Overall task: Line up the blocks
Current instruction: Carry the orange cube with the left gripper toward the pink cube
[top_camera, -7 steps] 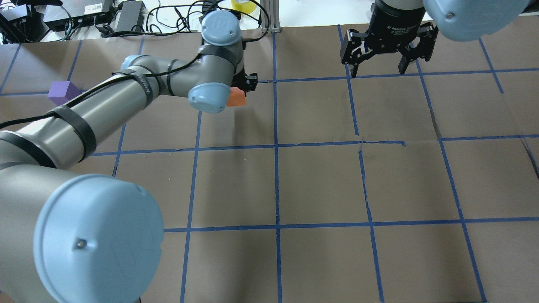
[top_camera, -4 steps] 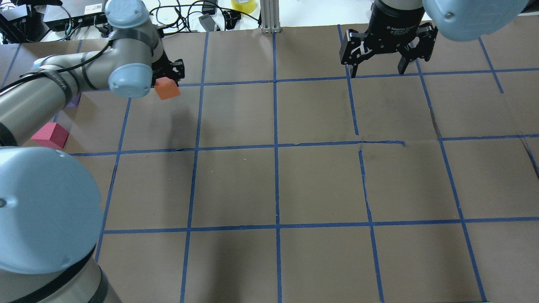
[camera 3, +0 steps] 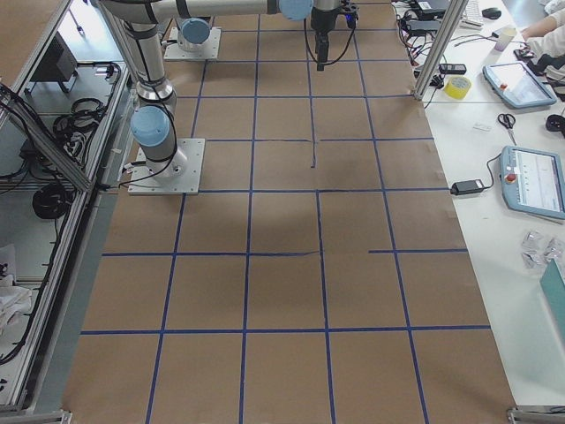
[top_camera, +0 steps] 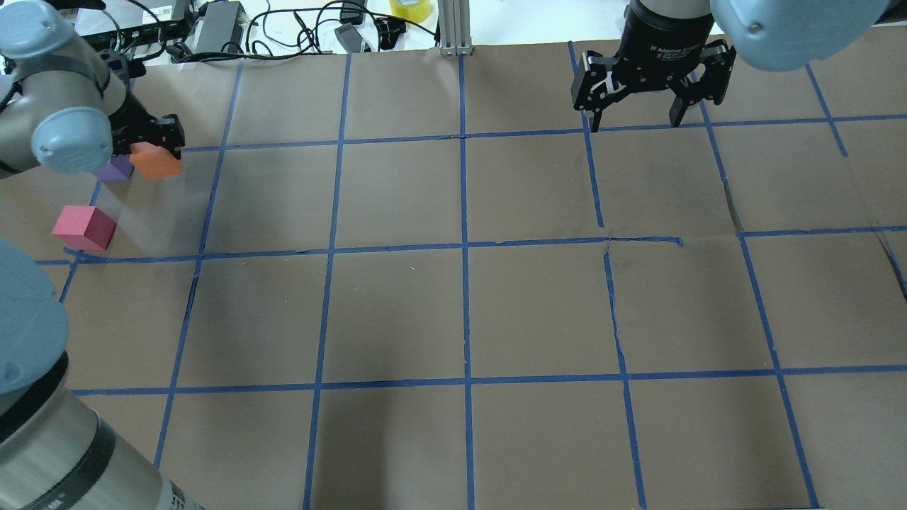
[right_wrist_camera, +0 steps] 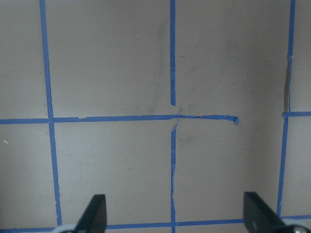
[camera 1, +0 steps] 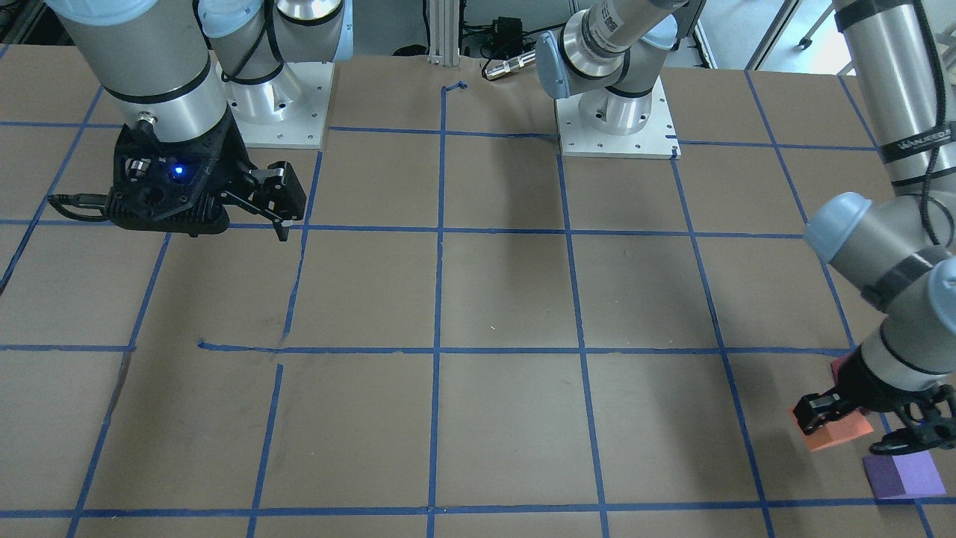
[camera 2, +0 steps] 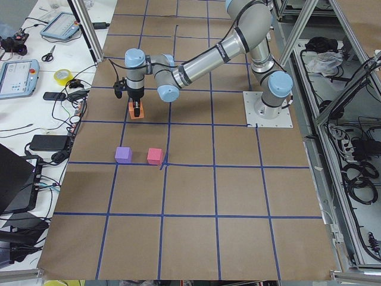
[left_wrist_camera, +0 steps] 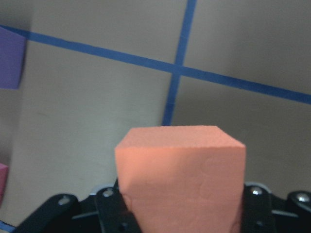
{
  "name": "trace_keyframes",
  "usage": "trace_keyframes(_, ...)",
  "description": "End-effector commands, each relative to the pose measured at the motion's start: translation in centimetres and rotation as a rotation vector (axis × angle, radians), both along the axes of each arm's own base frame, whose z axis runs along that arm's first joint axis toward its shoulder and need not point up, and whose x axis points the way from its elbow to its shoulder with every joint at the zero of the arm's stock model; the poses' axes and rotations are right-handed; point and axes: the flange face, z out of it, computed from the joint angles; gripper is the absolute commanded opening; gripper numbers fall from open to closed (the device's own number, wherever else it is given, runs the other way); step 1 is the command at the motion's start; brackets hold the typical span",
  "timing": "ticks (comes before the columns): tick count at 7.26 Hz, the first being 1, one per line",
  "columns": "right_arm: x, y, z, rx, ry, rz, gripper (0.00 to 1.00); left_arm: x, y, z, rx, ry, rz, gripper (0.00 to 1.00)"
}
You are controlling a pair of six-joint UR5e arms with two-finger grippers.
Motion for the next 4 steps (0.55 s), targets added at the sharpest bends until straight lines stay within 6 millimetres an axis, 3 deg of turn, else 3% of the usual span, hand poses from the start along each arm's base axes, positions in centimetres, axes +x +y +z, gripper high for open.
trace_keyframes(1,0.0,0.0,0.0,0.001,0.0,0.0,1.0,10.0,2.8,-1.1,-0.007,0.034,-0.06,0.0)
trace_keyframes(2,0.0,0.0,0.0,0.001,0.0,0.0,1.0,11.5,2.8,-0.7,-0.014,0.021,-0.066,0.0)
trace_keyframes(4,0.0,0.0,0.0,-0.005,0.0,0.002,1.0,14.3,-0.1,-0.8,-0.044,-0.003,-0.097,0.0)
